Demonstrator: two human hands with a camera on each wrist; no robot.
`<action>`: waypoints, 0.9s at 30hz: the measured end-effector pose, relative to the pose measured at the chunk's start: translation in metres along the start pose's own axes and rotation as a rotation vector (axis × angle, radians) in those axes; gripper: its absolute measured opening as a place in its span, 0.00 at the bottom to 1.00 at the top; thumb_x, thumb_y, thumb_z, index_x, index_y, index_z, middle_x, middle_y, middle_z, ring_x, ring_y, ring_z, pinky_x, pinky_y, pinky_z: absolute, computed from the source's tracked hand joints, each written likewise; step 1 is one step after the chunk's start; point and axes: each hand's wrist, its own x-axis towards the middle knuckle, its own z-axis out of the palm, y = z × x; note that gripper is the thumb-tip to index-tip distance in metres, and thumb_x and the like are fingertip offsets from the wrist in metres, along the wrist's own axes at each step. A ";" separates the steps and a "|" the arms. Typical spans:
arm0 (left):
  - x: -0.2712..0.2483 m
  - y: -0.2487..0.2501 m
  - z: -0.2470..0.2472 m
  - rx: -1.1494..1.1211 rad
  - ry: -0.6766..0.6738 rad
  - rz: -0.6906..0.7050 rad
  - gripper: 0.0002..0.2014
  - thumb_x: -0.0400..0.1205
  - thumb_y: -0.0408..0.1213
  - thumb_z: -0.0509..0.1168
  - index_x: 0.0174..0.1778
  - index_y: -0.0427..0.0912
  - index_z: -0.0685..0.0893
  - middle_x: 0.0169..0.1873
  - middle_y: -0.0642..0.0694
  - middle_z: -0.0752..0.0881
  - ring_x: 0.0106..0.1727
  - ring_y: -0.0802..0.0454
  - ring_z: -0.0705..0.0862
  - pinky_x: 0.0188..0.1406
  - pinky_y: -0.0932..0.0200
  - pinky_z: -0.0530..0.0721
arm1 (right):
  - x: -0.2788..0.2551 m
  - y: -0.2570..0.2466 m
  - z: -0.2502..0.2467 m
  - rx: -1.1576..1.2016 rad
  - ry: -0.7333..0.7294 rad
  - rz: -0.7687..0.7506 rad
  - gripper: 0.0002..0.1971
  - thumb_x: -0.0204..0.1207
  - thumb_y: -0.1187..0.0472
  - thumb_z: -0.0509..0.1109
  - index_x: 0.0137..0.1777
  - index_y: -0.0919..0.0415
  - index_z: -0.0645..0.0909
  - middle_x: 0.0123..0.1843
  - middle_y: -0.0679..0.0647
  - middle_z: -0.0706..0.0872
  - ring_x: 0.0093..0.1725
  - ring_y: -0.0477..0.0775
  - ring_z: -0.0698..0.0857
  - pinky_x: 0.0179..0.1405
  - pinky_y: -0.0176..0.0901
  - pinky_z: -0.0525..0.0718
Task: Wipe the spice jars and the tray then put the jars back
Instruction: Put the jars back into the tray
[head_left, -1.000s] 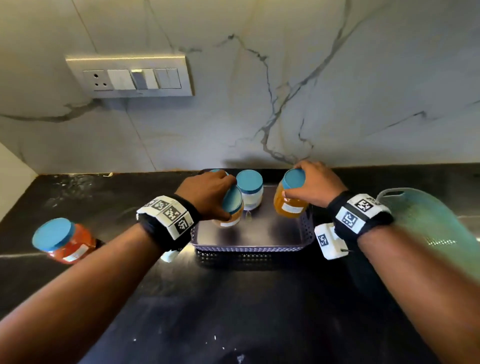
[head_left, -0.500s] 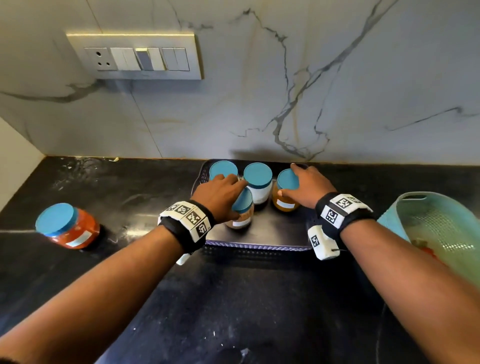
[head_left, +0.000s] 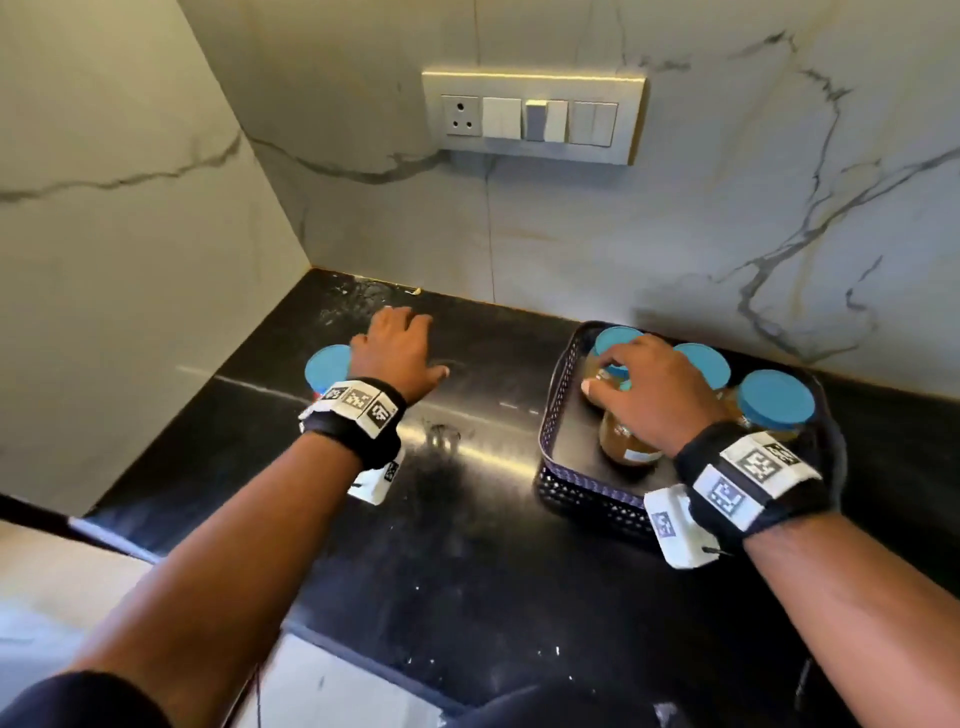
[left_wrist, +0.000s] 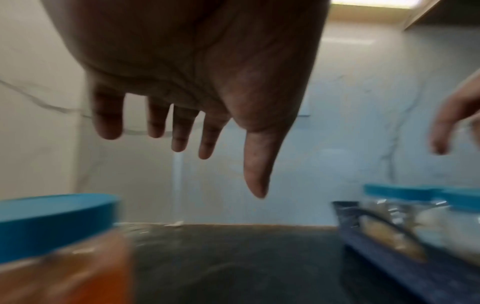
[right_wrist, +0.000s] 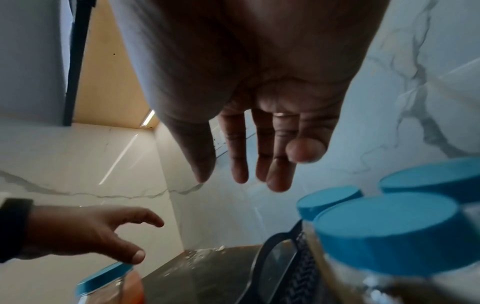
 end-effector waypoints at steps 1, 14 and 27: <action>0.000 -0.025 -0.001 0.057 -0.041 -0.097 0.44 0.76 0.62 0.75 0.85 0.50 0.67 0.87 0.43 0.62 0.88 0.38 0.57 0.78 0.29 0.70 | 0.001 -0.007 0.007 0.021 -0.043 -0.034 0.13 0.77 0.47 0.75 0.58 0.49 0.88 0.58 0.51 0.86 0.58 0.57 0.85 0.58 0.50 0.83; -0.010 -0.094 -0.001 -0.201 -0.138 -0.117 0.46 0.71 0.54 0.82 0.82 0.42 0.72 0.70 0.33 0.81 0.70 0.34 0.81 0.68 0.42 0.81 | -0.003 -0.039 0.025 0.162 -0.238 -0.223 0.09 0.77 0.48 0.76 0.52 0.51 0.91 0.44 0.42 0.90 0.41 0.37 0.84 0.45 0.39 0.83; -0.047 0.115 -0.076 -0.629 -0.211 0.629 0.53 0.71 0.53 0.83 0.89 0.53 0.60 0.54 0.61 0.84 0.54 0.65 0.85 0.61 0.70 0.82 | -0.031 -0.011 -0.038 0.085 -0.053 -0.288 0.45 0.60 0.36 0.82 0.79 0.45 0.73 0.67 0.48 0.83 0.66 0.48 0.80 0.67 0.48 0.81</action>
